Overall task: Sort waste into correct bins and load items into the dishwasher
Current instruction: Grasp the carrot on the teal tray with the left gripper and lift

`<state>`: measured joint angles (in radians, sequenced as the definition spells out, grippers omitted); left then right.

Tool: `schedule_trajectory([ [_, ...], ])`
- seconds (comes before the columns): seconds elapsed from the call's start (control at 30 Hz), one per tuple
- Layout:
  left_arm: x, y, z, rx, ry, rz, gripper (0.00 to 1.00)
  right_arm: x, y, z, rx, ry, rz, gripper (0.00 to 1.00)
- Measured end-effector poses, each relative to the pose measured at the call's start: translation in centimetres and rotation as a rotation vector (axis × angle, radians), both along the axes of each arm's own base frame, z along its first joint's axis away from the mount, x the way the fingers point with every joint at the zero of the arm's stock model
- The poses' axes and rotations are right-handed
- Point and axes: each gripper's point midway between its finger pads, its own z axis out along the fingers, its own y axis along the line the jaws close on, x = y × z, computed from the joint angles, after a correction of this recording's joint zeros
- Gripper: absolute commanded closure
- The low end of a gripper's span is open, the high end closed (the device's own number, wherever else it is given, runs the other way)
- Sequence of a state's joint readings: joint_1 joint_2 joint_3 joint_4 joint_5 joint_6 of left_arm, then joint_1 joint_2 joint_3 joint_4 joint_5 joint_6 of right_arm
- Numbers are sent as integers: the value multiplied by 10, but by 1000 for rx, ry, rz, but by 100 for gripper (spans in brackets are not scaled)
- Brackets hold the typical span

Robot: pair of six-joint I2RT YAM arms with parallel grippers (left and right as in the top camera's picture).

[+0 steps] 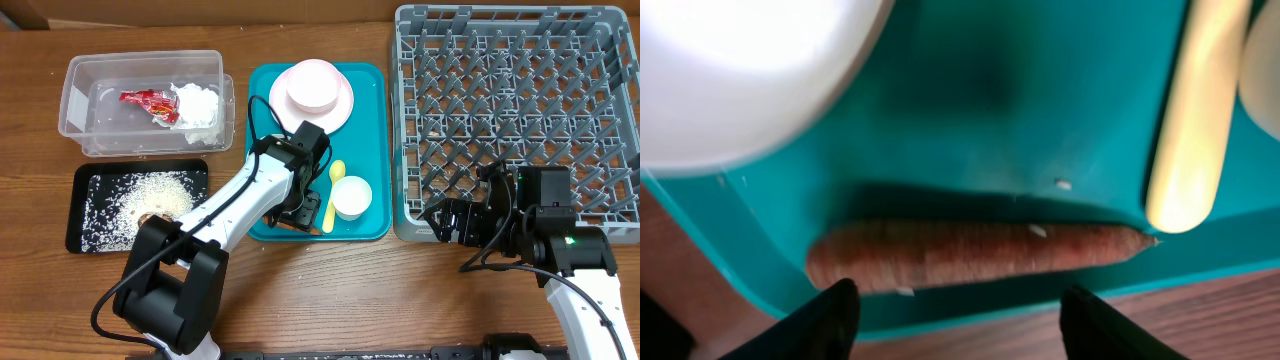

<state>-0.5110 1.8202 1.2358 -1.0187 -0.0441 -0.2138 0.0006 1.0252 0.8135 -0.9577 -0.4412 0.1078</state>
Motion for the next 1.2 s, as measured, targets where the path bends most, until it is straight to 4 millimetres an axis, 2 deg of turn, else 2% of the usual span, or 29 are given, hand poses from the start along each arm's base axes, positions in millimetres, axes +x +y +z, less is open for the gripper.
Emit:
schedule_trajectory([
  [0.03,-3,0,0,0,10,45,44,0,0,0,-1,0,0,3],
  [0.13,-2,-1,0,-6,-1,207,49,0,0,0,0,0,0,3],
  [0.3,2,-2,0,-5,-32,494,42,0,0,0,0,0,0,3],
  [0.5,10,1,0,0,-86,677,37,0,0,0,0,0,0,3],
  [0.73,9,4,-9,3,-102,758,39,0,0,0,0,0,0,3],
  [0.83,6,6,-14,8,-100,766,42,0,0,0,0,0,0,3],
  [1.17,-1,9,-30,5,-98,780,43,-1,0,0,0,4,0,3],
  [1.2,-1,9,-31,3,-98,780,47,-1,0,0,0,4,0,3],
])
